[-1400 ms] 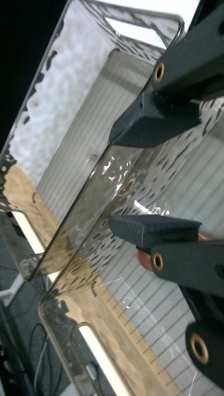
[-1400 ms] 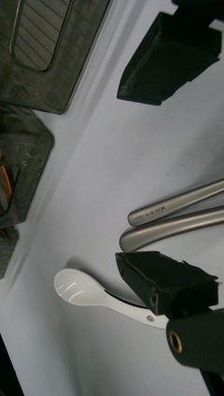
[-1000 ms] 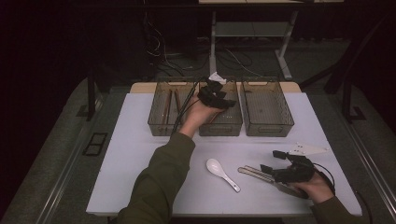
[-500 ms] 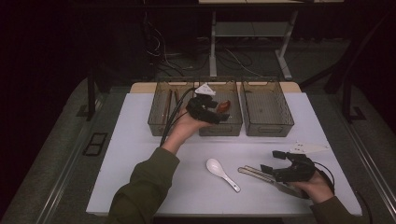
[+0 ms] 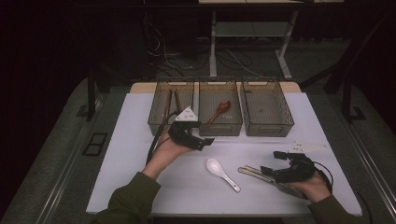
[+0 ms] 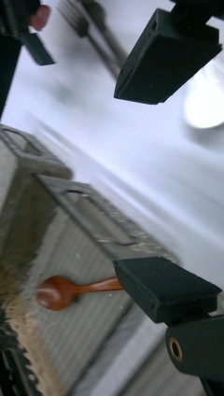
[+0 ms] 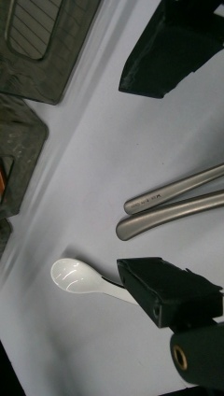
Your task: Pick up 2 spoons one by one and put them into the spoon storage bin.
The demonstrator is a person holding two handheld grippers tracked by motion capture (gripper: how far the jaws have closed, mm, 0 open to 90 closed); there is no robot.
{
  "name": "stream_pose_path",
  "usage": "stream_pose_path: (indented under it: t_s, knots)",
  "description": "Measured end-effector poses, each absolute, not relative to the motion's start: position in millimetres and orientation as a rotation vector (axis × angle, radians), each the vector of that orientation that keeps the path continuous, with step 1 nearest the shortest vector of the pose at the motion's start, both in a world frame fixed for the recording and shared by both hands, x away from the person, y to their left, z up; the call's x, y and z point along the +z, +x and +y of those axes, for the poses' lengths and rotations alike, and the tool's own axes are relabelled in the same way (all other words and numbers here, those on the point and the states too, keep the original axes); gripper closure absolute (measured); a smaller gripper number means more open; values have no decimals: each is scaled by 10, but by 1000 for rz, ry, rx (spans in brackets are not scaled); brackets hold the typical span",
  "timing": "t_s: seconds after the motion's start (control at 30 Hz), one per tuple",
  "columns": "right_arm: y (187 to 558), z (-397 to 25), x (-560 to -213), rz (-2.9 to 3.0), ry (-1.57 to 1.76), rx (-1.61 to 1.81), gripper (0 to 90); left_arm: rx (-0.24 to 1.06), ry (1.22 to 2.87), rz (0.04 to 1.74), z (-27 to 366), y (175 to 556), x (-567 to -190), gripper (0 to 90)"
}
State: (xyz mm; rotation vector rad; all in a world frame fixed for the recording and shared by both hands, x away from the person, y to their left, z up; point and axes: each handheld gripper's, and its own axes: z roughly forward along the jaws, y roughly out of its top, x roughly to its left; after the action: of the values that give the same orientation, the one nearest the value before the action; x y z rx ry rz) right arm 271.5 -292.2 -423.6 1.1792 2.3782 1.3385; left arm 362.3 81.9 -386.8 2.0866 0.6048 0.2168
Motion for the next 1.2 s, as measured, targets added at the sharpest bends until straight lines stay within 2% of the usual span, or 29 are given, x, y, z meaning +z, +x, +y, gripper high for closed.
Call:
stream_pose_path:
  t_s: [0.2,0.5,1.0,1.2]
  knots:
    - [2712,-2848,-4243,2401,1161,1318,139,231,2068,611,1028,3366,-3989,128]
    - [2757,-2728,-4237,2441,1134,1334,140,244,2025,650,1316,3045,-4149,0]
    - [2939,-2361,-4229,2505,1113,1367,145,183,2029,681,1544,2730,-4369,0]
    - [3027,-2194,-4220,2530,1085,1392,149,204,2033,685,1578,2723,-4388,0]
